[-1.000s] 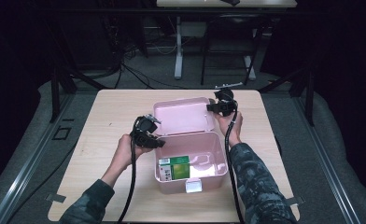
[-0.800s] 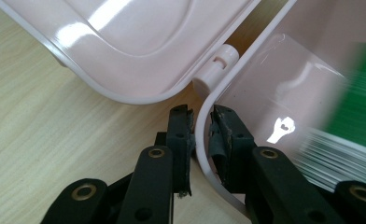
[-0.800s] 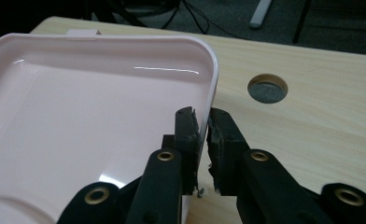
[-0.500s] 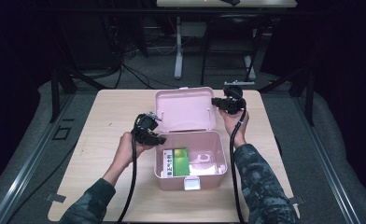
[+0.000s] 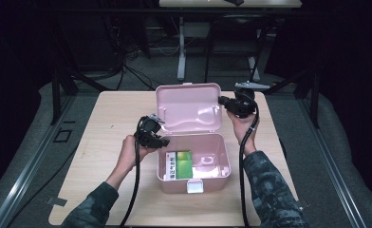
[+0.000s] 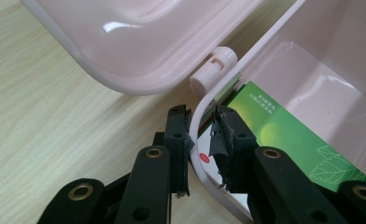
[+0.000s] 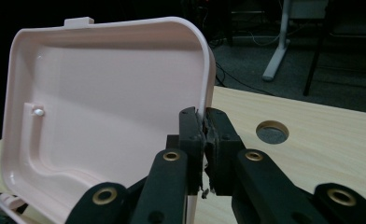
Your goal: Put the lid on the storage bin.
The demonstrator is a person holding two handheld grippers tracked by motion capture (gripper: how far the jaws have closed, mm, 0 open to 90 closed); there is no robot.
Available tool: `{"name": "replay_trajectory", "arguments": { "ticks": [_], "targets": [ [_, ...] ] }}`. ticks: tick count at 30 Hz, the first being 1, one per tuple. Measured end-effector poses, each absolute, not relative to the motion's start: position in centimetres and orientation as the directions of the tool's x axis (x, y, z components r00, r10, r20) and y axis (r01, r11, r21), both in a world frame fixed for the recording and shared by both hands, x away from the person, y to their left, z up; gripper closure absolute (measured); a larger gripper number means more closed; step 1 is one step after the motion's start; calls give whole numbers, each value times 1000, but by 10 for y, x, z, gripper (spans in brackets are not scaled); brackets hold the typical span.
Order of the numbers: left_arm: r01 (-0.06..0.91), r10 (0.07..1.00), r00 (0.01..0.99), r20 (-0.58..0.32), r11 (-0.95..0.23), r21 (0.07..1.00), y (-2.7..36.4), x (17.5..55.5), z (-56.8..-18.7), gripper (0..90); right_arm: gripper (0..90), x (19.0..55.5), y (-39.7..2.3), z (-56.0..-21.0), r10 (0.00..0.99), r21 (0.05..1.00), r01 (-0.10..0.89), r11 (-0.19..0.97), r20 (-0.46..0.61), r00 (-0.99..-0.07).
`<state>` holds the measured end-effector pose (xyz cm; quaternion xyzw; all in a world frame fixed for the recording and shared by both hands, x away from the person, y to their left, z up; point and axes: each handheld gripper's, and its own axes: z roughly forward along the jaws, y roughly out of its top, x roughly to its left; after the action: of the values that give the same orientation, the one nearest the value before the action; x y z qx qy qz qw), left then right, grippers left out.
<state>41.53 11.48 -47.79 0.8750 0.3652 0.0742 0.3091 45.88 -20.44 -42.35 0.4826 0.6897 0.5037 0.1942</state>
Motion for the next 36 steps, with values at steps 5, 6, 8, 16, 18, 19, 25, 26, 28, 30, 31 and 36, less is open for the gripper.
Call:
{"name": "replay_trajectory", "arguments": {
  "ticks": [5, 6, 8, 16, 18, 19, 25, 26, 28, 30, 31, 36],
  "targets": [
    [590, 685, 723, -92, -541, 599, 115, 415, -478, 748, 867, 448, -205, -419, 857, 899, 438, 34, 199, -476],
    [589, 686, 722, -91, -540, 601, 115, 414, -478, 746, 867, 446, -206, -418, 856, 903, 429, 36, 193, -479],
    [587, 686, 722, -90, -538, 605, 115, 414, -478, 744, 868, 443, -207, -416, 849, 904, 427, 31, 202, -488],
    [575, 686, 724, -75, -539, 615, 114, 413, -479, 735, 870, 427, -209, -411, 840, 926, 373, 61, 153, -520],
    [574, 688, 722, -73, -537, 618, 114, 412, -479, 733, 870, 423, -209, -410, 840, 929, 364, 67, 145, -524],
    [573, 689, 721, -69, -538, 619, 114, 412, -479, 731, 870, 422, -210, -410, 838, 930, 361, 67, 144, -526],
    [564, 685, 726, -64, -539, 625, 114, 411, -479, 726, 870, 414, -210, -409, 836, 937, 341, 77, 126, -534],
    [562, 686, 725, -62, -538, 628, 114, 411, -479, 725, 870, 412, -210, -409, 837, 940, 332, 83, 115, -535],
    [560, 685, 726, -59, -539, 629, 114, 410, -479, 725, 870, 410, -211, -409, 836, 940, 330, 88, 111, -538],
    [558, 685, 726, -57, -539, 632, 114, 410, -479, 723, 870, 407, -211, -409, 835, 940, 326, 94, 104, -541],
    [555, 684, 727, -55, -539, 634, 115, 410, -478, 721, 871, 406, -211, -408, 834, 942, 324, 92, 104, -542],
    [550, 677, 734, -57, -543, 635, 116, 408, -477, 663, 870, 399, -211, -407, 834, 944, 312, 110, 83, -545]
  ]
}}
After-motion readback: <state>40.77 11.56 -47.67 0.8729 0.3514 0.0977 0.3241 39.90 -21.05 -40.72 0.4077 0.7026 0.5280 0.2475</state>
